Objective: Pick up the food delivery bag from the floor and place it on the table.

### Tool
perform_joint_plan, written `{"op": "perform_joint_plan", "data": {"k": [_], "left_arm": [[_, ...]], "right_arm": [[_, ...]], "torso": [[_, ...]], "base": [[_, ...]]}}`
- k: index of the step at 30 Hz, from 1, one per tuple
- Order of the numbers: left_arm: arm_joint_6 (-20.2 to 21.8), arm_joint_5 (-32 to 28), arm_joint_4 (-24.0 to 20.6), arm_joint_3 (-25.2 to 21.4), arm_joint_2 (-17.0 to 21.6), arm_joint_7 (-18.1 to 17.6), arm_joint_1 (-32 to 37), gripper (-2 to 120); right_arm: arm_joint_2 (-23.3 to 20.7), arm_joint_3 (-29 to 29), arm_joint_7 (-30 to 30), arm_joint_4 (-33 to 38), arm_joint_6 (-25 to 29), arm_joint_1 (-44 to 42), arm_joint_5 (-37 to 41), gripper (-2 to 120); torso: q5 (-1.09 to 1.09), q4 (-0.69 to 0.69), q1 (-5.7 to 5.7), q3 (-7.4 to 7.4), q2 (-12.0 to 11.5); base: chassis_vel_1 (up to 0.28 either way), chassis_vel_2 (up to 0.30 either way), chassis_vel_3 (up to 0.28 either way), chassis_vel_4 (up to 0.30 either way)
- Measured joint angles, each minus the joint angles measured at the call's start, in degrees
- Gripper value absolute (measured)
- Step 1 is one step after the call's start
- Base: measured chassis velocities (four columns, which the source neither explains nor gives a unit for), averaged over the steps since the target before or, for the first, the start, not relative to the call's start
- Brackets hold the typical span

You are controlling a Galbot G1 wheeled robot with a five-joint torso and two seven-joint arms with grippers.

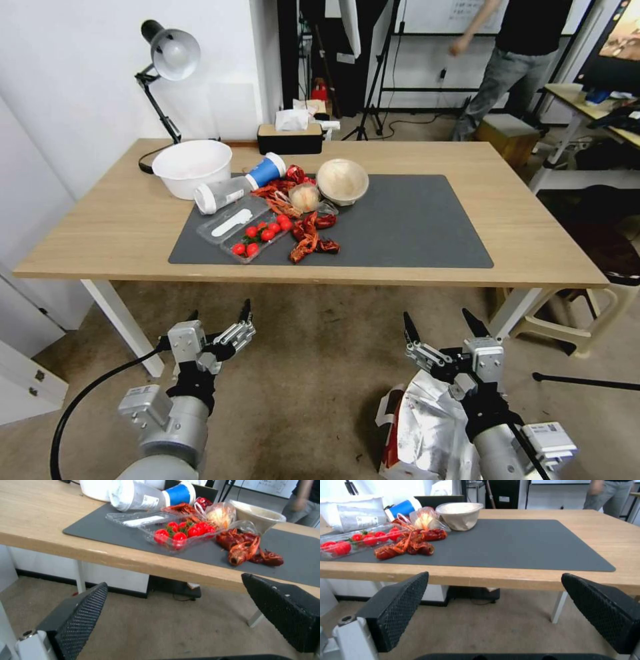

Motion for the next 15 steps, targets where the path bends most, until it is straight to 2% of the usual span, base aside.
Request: {"op": "perform_joint_plan", "data": {"k": [15], "left_arm": [[0.1,0.5,0.0,-0.1,0.1,0.2,0.0,100]], "right_arm": [[0.0,-0.2,0.0,-0.3,0.0,0.0,-0.3,100]], "torso": [[0.00,0.00,-1.70,-2.20,-3.9]], "base": [[0.000,0.000,0.000,0.000]]}}
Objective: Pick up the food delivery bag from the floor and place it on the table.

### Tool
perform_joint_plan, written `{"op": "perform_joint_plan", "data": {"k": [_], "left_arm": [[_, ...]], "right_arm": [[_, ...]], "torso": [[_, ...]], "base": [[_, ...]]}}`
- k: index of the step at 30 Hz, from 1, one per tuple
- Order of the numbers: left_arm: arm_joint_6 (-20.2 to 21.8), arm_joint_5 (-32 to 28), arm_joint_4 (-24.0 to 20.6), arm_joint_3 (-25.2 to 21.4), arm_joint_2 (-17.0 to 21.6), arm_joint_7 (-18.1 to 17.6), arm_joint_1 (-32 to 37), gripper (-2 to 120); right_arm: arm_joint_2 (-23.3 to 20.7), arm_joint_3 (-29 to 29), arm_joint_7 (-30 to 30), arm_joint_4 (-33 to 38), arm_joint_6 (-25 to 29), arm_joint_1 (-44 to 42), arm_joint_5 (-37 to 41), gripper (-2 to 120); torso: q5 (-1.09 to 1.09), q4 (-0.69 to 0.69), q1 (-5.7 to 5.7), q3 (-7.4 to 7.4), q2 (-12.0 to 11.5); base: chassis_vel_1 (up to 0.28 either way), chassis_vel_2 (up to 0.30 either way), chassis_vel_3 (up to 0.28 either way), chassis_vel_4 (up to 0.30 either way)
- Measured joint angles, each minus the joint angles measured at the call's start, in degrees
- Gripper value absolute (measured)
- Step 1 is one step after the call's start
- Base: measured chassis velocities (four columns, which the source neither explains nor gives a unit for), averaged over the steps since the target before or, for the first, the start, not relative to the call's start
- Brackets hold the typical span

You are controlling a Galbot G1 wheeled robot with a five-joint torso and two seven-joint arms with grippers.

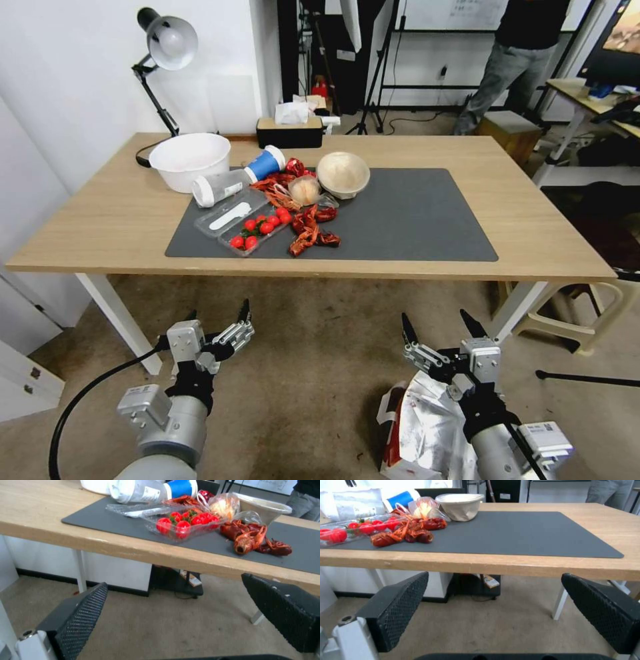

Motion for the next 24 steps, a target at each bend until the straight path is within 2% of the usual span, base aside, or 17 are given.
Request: {"op": "perform_joint_plan", "data": {"k": [14,24], "left_arm": [[0.0,0.1,0.1,0.1,-0.1,0.1,0.0,100],[0.0,0.2,0.2,0.1,-0.1,0.2,0.1,100]], "right_arm": [[0.0,0.1,0.0,-0.1,0.0,0.0,0.0,100],[0.1,0.0,-0.1,-0.3,0.0,0.0,0.0,100]], "torso": [[0.00,0.00,-0.92,-1.21,-2.1],[0.00,0.00,-2.38,-3.21,-5.6]], "base": [[0.000,0.000,0.000,0.000],[0.000,0.000,0.000,0.000]]}}
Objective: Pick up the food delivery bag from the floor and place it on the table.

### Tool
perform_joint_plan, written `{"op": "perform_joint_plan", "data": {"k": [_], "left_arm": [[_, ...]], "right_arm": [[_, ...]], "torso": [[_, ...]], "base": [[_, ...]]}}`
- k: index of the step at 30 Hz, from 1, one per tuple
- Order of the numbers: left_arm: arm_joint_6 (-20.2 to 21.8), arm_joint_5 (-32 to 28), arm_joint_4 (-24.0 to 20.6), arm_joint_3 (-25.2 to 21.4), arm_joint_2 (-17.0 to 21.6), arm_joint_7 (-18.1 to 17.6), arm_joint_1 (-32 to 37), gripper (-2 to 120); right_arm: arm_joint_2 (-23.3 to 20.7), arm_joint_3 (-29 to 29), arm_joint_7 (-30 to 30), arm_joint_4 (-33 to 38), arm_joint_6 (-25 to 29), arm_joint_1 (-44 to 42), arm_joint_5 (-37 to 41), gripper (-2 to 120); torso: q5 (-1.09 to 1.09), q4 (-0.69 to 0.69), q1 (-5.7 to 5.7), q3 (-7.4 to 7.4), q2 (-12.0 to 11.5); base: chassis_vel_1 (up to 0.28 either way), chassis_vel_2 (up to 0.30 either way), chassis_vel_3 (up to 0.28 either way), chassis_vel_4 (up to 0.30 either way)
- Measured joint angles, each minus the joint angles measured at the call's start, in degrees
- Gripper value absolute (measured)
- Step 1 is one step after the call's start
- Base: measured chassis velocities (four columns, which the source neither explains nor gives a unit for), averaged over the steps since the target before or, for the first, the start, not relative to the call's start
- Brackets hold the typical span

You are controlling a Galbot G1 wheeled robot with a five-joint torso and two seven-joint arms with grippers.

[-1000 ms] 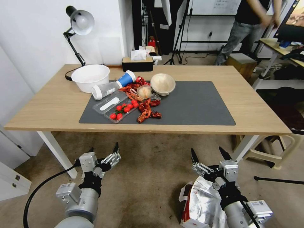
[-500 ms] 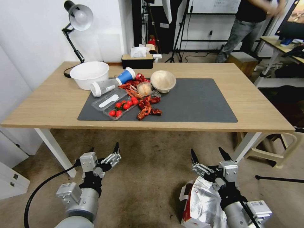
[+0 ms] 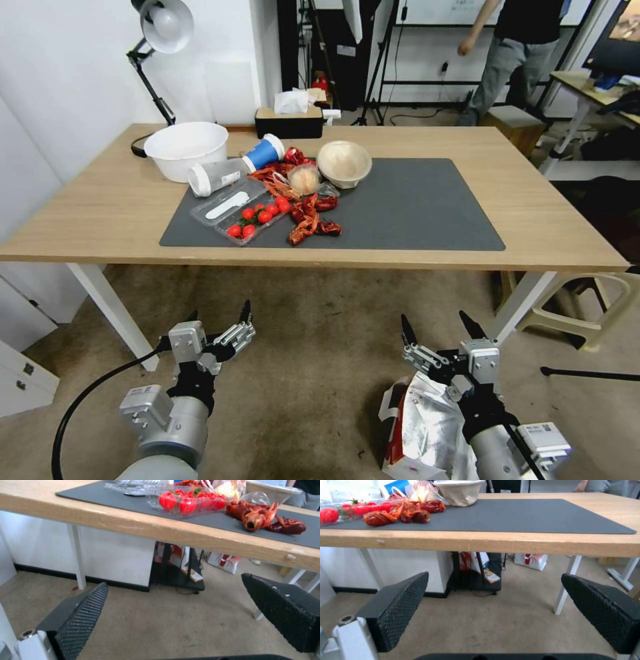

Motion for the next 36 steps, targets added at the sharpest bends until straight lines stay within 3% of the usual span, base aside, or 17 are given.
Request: {"op": "perform_joint_plan", "data": {"k": [7,19,36], "left_arm": [[0.0,0.4,0.0,0.0,0.0,0.1,0.0,100],[-0.1,0.5,0.0,0.1,0.0,0.2,0.1,100],[-0.1,0.9,0.0,0.2,-0.1,0.3,0.3,100]], "right_arm": [[0.0,0.0,0.0,0.0,0.0,0.0,0.0,100],[-0.1,-0.1,-0.2,-0.2,0.1,0.0,0.0,100],[-0.1,-0.2,-0.2,-0.2,0.1,-0.2,0.0,100]], "torso": [[0.00,0.00,-0.68,-0.86,-1.5],[0.00,0.00,-2.59,-3.54,-6.1],[0.00,0.00,-4.23,-5.93,-10.1]], "base": [[0.000,0.000,0.000,0.000],[0.000,0.000,0.000,0.000],[0.000,0.000,0.000,0.000]]}}
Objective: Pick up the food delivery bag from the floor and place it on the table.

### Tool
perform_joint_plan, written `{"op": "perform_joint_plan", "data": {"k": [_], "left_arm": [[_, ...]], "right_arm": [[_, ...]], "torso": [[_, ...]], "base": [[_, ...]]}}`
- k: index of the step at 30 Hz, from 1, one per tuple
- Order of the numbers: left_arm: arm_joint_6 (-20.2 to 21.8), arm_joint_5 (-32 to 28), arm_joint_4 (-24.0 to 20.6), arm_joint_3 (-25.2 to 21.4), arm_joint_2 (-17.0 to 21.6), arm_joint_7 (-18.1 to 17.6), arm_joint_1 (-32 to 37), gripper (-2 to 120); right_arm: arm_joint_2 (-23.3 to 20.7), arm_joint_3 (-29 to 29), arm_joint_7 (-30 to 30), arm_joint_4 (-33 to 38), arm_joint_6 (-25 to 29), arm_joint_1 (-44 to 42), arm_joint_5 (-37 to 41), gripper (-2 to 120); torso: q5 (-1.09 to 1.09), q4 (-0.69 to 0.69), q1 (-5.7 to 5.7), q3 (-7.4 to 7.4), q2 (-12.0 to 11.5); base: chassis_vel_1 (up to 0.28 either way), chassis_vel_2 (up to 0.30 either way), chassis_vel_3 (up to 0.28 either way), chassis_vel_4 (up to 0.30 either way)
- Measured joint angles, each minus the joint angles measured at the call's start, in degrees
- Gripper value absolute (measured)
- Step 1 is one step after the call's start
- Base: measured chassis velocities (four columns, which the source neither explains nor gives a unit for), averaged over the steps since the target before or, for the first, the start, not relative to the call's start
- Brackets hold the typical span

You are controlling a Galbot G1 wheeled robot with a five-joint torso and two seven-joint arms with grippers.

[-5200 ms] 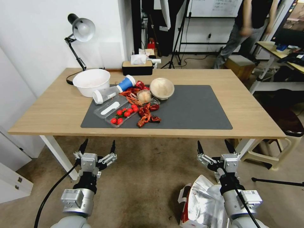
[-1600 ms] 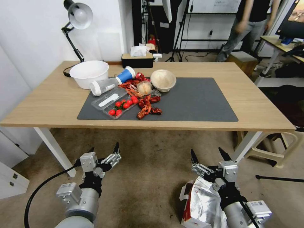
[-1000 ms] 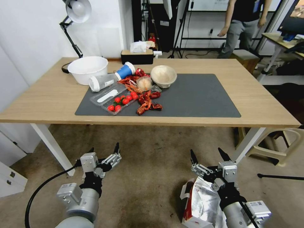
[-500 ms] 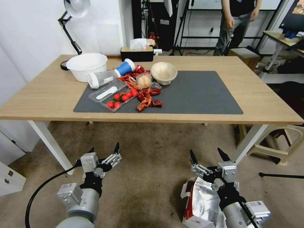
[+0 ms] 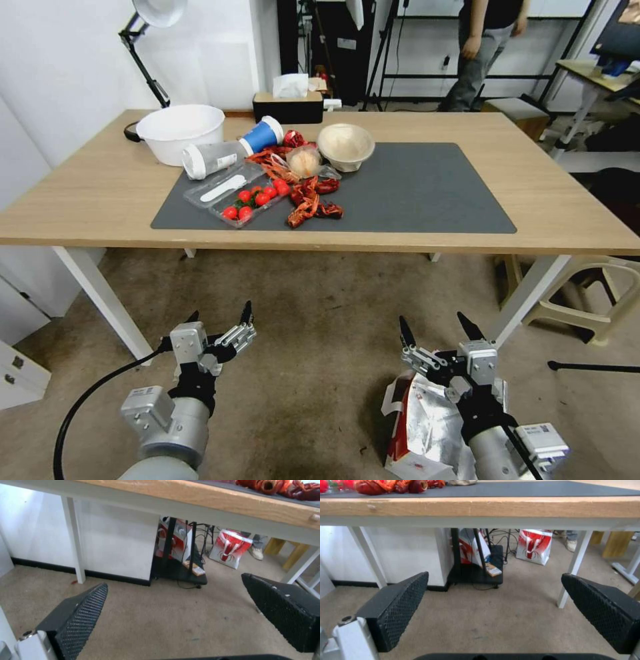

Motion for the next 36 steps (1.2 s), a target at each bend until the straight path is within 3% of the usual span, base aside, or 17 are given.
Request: {"op": "perform_joint_plan", "data": {"k": [14,36], "left_arm": [[0.0,0.8,-0.1,0.2,0.1,0.5,0.5,100],[-0.2,1.1,-0.1,0.5,-0.1,0.6,0.8,100]], "right_arm": [[0.0,0.0,0.1,0.3,0.1,0.0,-0.2,100],[0.0,0.1,0.1,0.3,0.4,-0.1,-0.9,100]], "torso": [[0.00,0.00,-1.31,-1.97,-3.3],[0.00,0.00,-2.06,-3.28,-5.4]], "base": [[0.000,0.000,0.000,0.000],[0.000,0.000,0.000,0.000]]}}
